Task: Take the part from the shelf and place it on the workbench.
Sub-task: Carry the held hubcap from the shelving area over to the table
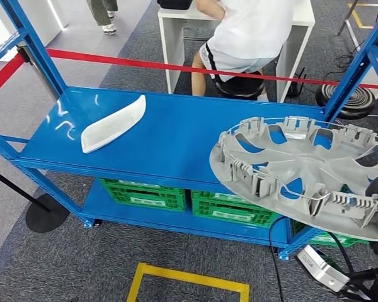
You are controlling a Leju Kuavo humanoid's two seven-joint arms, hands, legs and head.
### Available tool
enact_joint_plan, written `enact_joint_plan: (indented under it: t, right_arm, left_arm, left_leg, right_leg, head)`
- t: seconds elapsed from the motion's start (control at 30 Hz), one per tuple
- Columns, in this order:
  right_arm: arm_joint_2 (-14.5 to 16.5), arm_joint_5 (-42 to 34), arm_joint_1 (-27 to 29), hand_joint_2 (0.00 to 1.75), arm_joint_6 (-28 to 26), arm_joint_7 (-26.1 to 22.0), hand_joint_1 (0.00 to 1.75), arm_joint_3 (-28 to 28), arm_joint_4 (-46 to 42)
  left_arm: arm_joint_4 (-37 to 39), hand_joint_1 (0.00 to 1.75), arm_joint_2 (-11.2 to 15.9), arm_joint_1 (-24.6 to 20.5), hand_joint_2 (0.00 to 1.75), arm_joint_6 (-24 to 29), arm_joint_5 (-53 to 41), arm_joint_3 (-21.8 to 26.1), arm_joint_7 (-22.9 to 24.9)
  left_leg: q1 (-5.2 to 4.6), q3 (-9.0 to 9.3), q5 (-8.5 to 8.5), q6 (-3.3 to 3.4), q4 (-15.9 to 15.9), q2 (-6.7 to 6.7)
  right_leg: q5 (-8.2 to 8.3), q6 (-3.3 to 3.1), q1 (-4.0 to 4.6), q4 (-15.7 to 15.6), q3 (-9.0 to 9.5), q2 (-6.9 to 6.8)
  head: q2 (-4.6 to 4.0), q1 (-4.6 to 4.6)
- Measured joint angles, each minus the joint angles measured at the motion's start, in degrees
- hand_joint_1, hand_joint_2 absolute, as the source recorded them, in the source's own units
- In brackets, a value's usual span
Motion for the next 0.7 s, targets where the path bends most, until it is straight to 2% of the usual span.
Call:
enact_joint_plan:
  t: [0.03, 0.07, 0.1, 0.17, 0.2, 0.23, 0.27, 0.3, 0.37, 0.4, 0.43, 0.5, 0.53, 0.57, 0.6, 0.67, 0.7]
  right_arm:
    - [0.00, 0.02, 0.02, 1.75, -0.01, -0.01, 1.75, 0.00, 0.00]
    - [0.00, 0.03, 0.02, 1.75, -0.01, -0.03, 1.75, 0.00, -0.01]
    - [0.00, 0.05, 0.02, 1.75, -0.02, -0.05, 1.75, 0.00, -0.01]
    - [0.00, 0.07, 0.04, 1.75, -0.03, -0.08, 1.75, 0.00, -0.02]
    - [0.00, 0.07, 0.07, 1.75, -0.03, -0.09, 1.75, 0.00, -0.02]
    - [0.00, 0.05, 0.09, 1.75, -0.03, -0.11, 1.75, 0.00, -0.02]
    - [0.00, 0.04, 0.10, 1.75, -0.03, -0.13, 1.75, 0.00, -0.02]
    - [0.00, 0.03, 0.11, 1.75, -0.03, -0.14, 1.75, 0.00, -0.02]
    - [0.00, -0.01, 0.12, 1.75, -0.04, -0.13, 1.75, -0.01, -0.04]
    - [0.00, -0.02, 0.14, 1.75, -0.05, -0.13, 1.75, -0.01, -0.04]
    - [0.00, -0.04, 0.14, 1.75, -0.05, -0.12, 1.75, -0.02, -0.05]
    - [0.00, -0.12, 0.15, 1.75, -0.06, -0.11, 1.75, -0.01, -0.06]
    - [0.00, -0.15, 0.16, 1.75, -0.06, -0.10, 1.75, -0.01, -0.06]
    - [0.00, -0.17, 0.19, 1.75, -0.06, -0.09, 1.75, -0.01, -0.07]
    - [0.00, -0.18, 0.20, 1.75, -0.06, -0.08, 1.75, -0.02, -0.07]
    - [0.00, -0.20, 0.21, 1.75, -0.06, -0.07, 1.75, -0.02, -0.05]
    - [0.00, -0.21, 0.21, 1.75, -0.06, -0.06, 1.75, -0.02, -0.05]
  left_arm:
    - [0.01, 0.00, -0.03, 0.00, 1.75, 0.04, 0.00, 0.01, 0.04]
    - [0.01, 0.00, -0.09, -0.01, 1.75, 0.07, 0.00, 0.01, 0.07]
    - [0.01, 0.00, -0.14, -0.03, 1.75, 0.12, 0.00, 0.01, 0.09]
    - [0.00, 0.00, -0.19, -0.07, 1.75, 0.20, 0.00, 0.01, 0.13]
    - [0.00, 0.00, -0.19, -0.08, 1.75, 0.23, 0.00, 0.01, 0.14]
    - [0.00, 0.00, -0.20, -0.09, 1.75, 0.23, 0.00, 0.01, 0.14]
    - [0.00, 0.00, -0.22, -0.10, 1.75, 0.24, 0.00, 0.01, 0.14]
    - [0.00, 0.00, -0.23, -0.14, 1.75, 0.24, 0.00, 0.01, 0.15]
    - [0.01, 0.00, -0.24, -0.40, 1.75, 0.25, 0.00, 0.01, 0.20]
    - [0.01, 0.00, -0.24, -0.58, 1.75, 0.26, 0.00, 0.01, 0.22]
    - [0.01, 0.00, -0.24, -0.73, 1.75, 0.26, 0.01, 0.01, 0.25]
    - [0.01, 0.00, -0.27, -0.73, 1.75, 0.27, 0.02, 0.02, 0.32]
    - [0.01, 0.00, -0.28, -0.64, 1.75, 0.27, 0.02, 0.02, 0.34]
    - [0.02, 0.00, -0.27, -0.57, 1.75, 0.27, 0.02, 0.03, 0.37]
    - [0.02, 0.00, -0.26, -0.54, 1.75, 0.28, 0.02, 0.03, 0.38]
    - [0.02, 0.00, -0.24, -0.55, 1.75, 0.28, 0.02, 0.03, 0.38]
    - [0.02, 0.00, -0.25, -0.54, 1.75, 0.28, 0.02, 0.03, 0.38]
  left_leg:
    - [0.09, -0.28, -0.46, -0.19, 0.31, 0.02]
    - [0.12, -0.83, -1.67, -0.34, 1.39, 0.05]
    - [0.13, -1.79, -3.60, -0.44, 3.70, 0.07]
    - [0.10, -4.63, -8.24, -0.52, 10.96, 0.08]
    - [0.09, -5.77, -9.95, -0.46, 14.35, 0.08]
    - [0.06, -6.05, -10.60, -0.28, 16.06, 0.08]
    - [0.00, -5.24, -10.27, 0.01, 15.65, 0.08]
    - [-0.13, -3.28, -9.16, 0.43, 13.08, 0.08]
    - [-0.61, 2.08, -6.88, 1.43, 5.13, 0.11]
    - [-0.87, 3.84, -6.13, 1.70, 2.15, 0.16]
    - [-1.12, 4.64, -5.71, 1.91, 0.51, 0.19]
    - [-1.39, 4.13, -4.55, 2.23, -0.07, 0.20]
    - [-1.36, 3.79, -3.80, 2.54, -0.25, 0.25]
    - [-1.26, 3.34, -3.01, 2.84, -0.43, 0.33]
    - [-1.11, 2.80, -2.23, 3.09, -0.60, 0.42]
    - [-1.01, 1.39, -0.93, 3.37, -0.61, 0.53]
    - [-1.00, 0.58, -0.26, 3.37, -0.59, 0.55]
  right_leg:
    - [0.22, -0.38, 0.01, 0.02, -0.29, -0.05]
    - [0.48, -0.78, 0.00, -0.02, -0.61, -0.11]
    - [0.75, -1.06, 0.04, -0.03, -1.03, -0.16]
    - [1.49, -1.49, 0.24, -0.02, -2.13, -0.25]
    - [1.94, -1.60, 0.39, -0.01, -2.75, -0.29]
    - [2.42, -1.69, 0.56, -0.01, -3.36, -0.32]
    - [2.94, -1.74, 0.73, -0.01, -3.99, -0.34]
    - [3.50, -1.76, 0.90, -0.01, -4.62, -0.33]
    - [4.63, -1.56, 1.21, 0.02, -5.66, -0.31]
    - [5.18, -1.33, 1.26, -0.08, -5.98, -0.35]
    - [5.74, -1.01, 1.22, -0.31, -6.13, -0.41]
    - [7.05, -0.25, 0.98, -1.24, -6.18, -0.53]
    - [7.18, 0.08, 0.90, -1.47, -6.32, -0.55]
    - [6.27, 0.38, 0.88, -1.00, -6.75, -0.57]
    - [4.21, 0.63, 0.89, 0.63, -7.44, -0.60]
    - [-2.01, 1.06, 0.87, 7.55, -9.34, -0.66]
    - [-4.30, 1.24, 0.86, 11.47, -9.97, -0.66]
  head:
    - [0.01, -0.01]
    - [0.00, -0.04]
    - [0.00, -0.11]
    - [0.00, -0.23]
    - [0.00, -0.27]
    - [-0.01, -0.27]
    - [0.00, -0.27]
    - [0.00, -0.26]
    - [0.01, -0.25]
    - [0.02, -0.22]
    - [0.01, -0.20]
    - [0.01, -0.19]
    - [0.00, -0.18]
    - [0.00, -0.14]
    - [0.00, -0.09]
    - [0.00, -0.02]
    - [0.00, -0.04]
